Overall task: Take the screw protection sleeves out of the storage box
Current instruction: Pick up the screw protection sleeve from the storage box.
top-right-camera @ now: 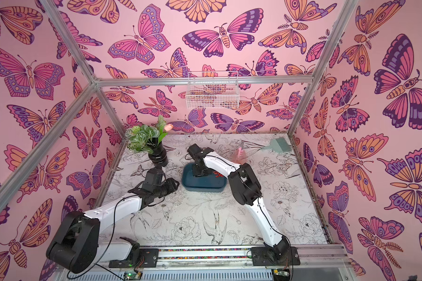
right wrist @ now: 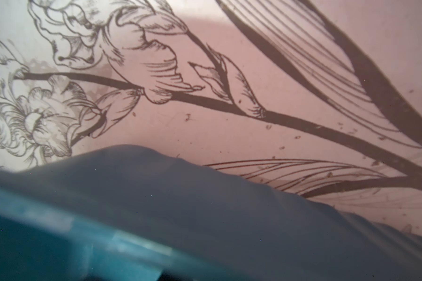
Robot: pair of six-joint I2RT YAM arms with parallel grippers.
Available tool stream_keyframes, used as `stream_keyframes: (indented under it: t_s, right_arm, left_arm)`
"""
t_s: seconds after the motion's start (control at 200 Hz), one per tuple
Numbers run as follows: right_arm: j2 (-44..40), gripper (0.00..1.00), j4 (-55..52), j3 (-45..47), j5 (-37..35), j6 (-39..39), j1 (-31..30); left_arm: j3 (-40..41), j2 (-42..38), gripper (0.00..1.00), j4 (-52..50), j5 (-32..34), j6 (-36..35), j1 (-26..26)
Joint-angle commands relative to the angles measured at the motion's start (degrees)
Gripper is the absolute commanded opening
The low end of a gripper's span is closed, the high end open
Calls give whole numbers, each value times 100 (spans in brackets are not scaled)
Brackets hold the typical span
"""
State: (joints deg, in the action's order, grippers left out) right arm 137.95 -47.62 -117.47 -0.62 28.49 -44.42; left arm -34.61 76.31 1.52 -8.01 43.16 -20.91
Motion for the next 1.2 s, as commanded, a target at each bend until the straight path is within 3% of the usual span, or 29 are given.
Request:
stream_keyframes:
  t_s: [0.0,0.31,0.916,1.197]
  right_arm:
    - [128,21,-125,-136,36,-55,47]
    - [1,16,-55,-83,49,-56,46]
    - [-1186,12,-383,-49,123,-169,47]
    - [-2191,12,-388,871,45,-249,89]
  left_arm:
    - [11,33,41,30,-56,18,52]
    - [1,50,41,32,-69,19,51]
    - [-23,93,40,33,-104,9,60]
    - [-39,127,40,33,-128,1,69]
